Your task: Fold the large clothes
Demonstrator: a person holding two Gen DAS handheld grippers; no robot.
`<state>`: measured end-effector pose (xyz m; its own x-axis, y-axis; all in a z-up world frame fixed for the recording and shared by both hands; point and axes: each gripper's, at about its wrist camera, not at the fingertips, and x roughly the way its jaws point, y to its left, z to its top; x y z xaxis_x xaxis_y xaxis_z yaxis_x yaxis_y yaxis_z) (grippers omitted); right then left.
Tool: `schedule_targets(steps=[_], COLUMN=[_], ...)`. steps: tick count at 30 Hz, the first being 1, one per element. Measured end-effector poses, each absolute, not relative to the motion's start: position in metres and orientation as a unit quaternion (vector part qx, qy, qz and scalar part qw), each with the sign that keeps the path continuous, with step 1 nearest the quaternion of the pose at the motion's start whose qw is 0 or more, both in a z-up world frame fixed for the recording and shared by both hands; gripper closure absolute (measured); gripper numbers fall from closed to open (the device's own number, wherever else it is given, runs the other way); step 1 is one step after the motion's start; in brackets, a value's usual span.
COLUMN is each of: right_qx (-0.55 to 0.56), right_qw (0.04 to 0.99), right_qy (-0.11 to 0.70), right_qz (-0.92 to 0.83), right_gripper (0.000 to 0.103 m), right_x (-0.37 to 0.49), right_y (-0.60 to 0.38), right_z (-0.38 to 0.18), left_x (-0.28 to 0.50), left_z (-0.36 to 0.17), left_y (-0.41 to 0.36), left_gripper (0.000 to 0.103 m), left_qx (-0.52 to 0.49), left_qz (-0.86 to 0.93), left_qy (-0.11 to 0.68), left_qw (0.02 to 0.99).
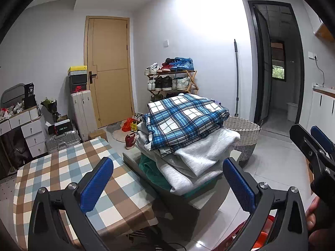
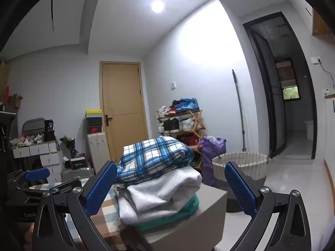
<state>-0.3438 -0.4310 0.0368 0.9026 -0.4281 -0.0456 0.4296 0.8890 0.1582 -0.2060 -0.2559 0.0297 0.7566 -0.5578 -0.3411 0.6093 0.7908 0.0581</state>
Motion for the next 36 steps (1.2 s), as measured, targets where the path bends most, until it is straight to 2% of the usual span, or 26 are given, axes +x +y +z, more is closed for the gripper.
schedule_targets(steps=[36], right_qx=[0.097], right_qw=[0.971], right_qy=[0.014], right_qz=[-0.218], right_gripper=[0.000], right_x=[-0.3439], right_y=[-0.4323], right_z=[0.0334], left_x=[-0.2063], left_z=[0.0302], left_y=[-0.2587], left_gripper=[0.001], left_qx=[0.088], left_qz=[-0.312], left_qy=[0.152], left_qw=[0.934])
